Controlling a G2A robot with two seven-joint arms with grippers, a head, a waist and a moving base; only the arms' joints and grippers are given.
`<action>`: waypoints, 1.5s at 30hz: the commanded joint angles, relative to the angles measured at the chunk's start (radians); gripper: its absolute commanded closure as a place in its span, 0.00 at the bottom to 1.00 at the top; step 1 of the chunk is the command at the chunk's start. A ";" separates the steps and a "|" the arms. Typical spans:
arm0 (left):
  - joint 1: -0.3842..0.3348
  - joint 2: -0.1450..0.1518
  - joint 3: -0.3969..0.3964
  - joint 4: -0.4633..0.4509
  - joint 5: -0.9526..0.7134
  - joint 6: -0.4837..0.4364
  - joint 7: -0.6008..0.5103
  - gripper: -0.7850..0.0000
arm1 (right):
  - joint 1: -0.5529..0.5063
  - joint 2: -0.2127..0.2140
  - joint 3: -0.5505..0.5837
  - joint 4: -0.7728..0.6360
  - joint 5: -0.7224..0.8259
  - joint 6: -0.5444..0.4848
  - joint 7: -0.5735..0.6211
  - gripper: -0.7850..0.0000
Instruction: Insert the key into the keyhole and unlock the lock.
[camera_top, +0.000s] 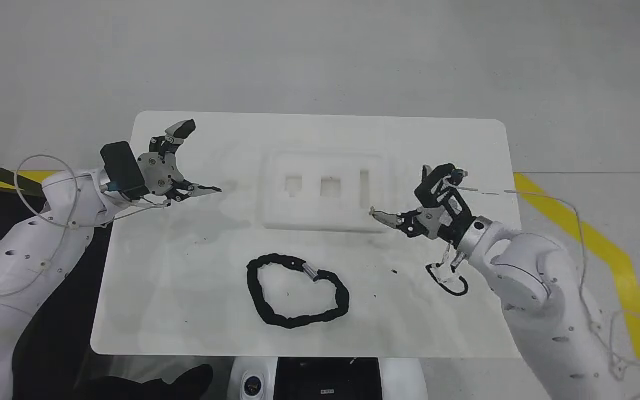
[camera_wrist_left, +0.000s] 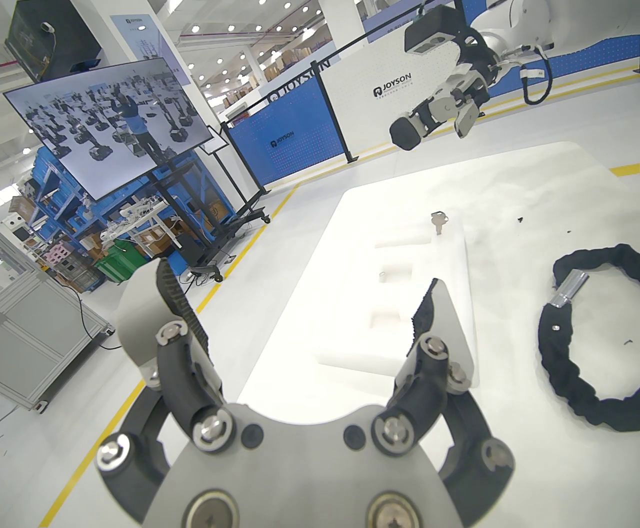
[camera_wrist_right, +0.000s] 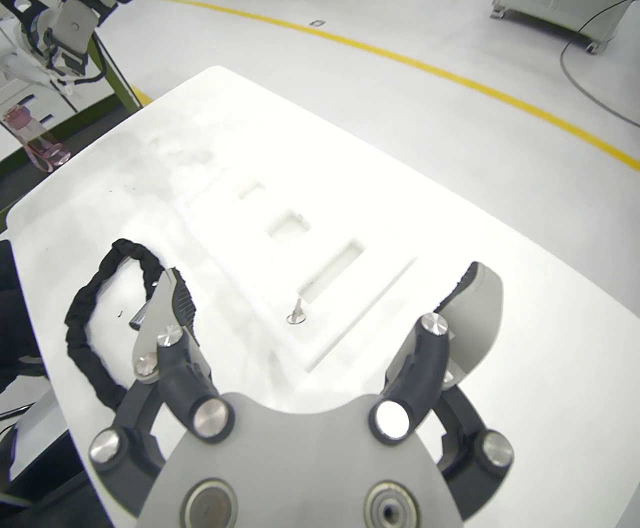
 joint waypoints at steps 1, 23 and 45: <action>0.000 0.000 0.000 0.000 0.000 0.000 0.000 0.00 | 0.029 -0.002 -0.026 0.010 0.047 0.014 0.076 0.00; 0.000 0.000 0.000 0.000 0.000 0.000 0.000 0.00 | 0.359 -0.037 -0.300 0.277 0.286 0.127 0.493 0.00; 0.000 0.000 0.000 0.000 0.000 0.000 0.000 0.00 | 0.449 -0.042 -0.357 0.355 0.224 0.200 0.544 0.62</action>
